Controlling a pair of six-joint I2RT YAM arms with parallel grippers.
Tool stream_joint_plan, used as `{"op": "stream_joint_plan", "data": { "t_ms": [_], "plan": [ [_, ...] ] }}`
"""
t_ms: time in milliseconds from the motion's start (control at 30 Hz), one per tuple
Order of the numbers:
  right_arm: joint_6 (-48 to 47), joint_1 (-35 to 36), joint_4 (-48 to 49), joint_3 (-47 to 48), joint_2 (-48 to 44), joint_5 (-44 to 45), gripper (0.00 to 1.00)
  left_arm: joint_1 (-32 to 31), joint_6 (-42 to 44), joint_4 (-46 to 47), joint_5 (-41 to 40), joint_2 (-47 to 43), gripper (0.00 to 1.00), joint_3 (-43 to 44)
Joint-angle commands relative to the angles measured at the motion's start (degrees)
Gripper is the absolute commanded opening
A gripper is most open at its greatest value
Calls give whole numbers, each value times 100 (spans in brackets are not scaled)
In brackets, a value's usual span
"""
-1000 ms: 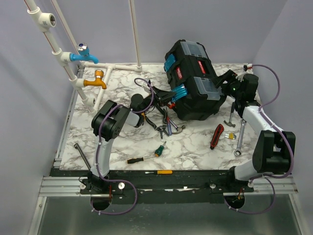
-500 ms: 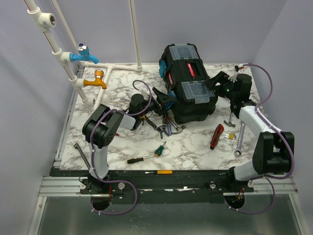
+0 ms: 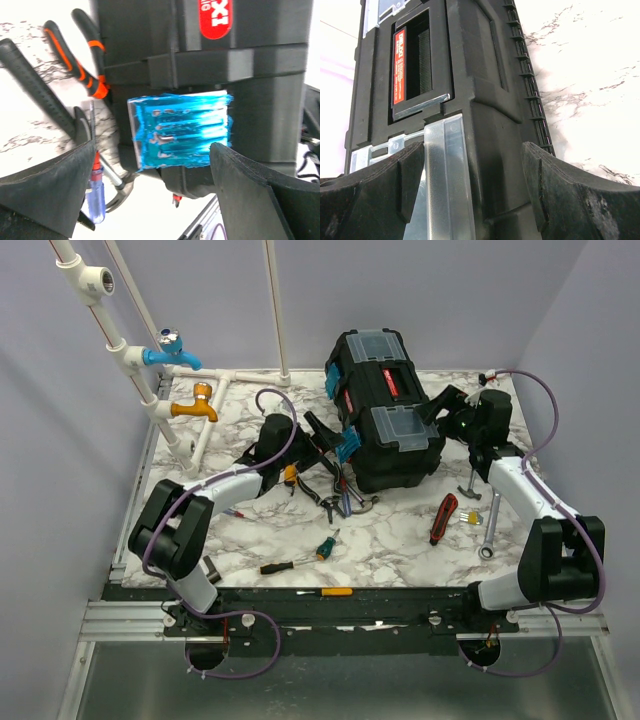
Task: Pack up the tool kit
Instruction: Open the toolbox at the center of the board.
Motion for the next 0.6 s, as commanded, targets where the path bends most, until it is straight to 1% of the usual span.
{"op": "stream_joint_plan", "data": {
  "t_ms": [0,233,467,567],
  "plan": [
    [-429,66,-1330,-197,138,170,84,-50,387,-917,-341,150,98,333],
    [-419,75,-1313,-191,118,98,84,-228,79,-368,2,582,99,682],
    [-414,75,-1285,-198,101,57,84,-424,-1078,1352,487,1232,97,636],
    [-417,76,-1266,-231,94,54,84,-425,-1573,2510,618,1372,98,363]
  ]
}}
